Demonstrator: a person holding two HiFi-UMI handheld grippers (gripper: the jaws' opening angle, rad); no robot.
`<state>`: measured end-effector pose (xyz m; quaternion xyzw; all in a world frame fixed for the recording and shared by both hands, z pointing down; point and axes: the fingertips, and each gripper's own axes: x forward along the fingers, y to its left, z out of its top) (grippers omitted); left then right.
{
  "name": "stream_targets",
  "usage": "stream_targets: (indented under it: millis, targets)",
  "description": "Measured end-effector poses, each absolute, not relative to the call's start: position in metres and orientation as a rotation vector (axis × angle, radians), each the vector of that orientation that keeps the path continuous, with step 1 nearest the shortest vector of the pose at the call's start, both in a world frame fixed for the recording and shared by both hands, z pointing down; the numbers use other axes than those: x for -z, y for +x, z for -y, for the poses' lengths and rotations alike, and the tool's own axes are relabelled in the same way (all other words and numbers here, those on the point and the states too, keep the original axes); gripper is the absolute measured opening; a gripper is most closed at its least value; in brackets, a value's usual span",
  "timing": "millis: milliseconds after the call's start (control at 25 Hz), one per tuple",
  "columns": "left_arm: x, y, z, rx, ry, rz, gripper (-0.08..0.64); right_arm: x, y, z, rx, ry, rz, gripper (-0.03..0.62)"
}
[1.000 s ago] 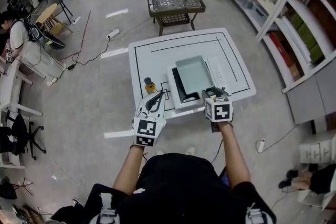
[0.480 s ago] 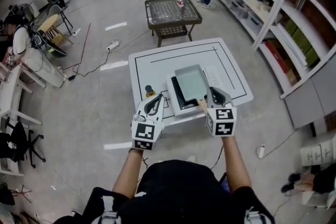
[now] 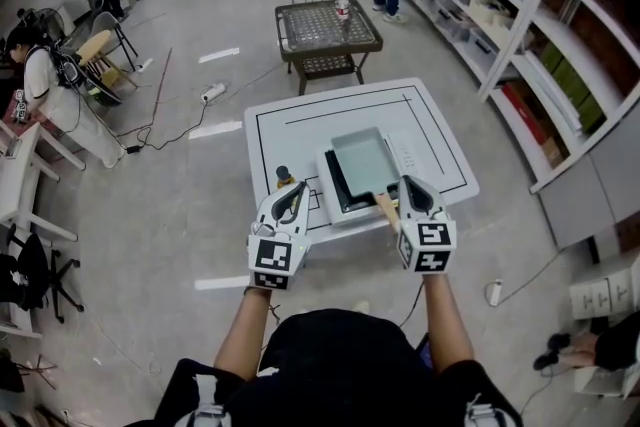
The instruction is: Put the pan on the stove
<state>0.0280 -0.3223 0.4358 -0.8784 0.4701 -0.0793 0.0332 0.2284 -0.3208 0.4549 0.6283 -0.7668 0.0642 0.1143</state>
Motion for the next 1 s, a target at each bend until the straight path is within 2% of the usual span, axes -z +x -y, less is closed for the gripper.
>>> stream_targets:
  millis: [1000]
  targets:
    - [-0.4392, 0.0311, 0.3217, 0.23, -2.713, -1.439, 0.023, -0.4603, 0.2192, 0.324, -0.197, 1.799, 2.276, 0.034]
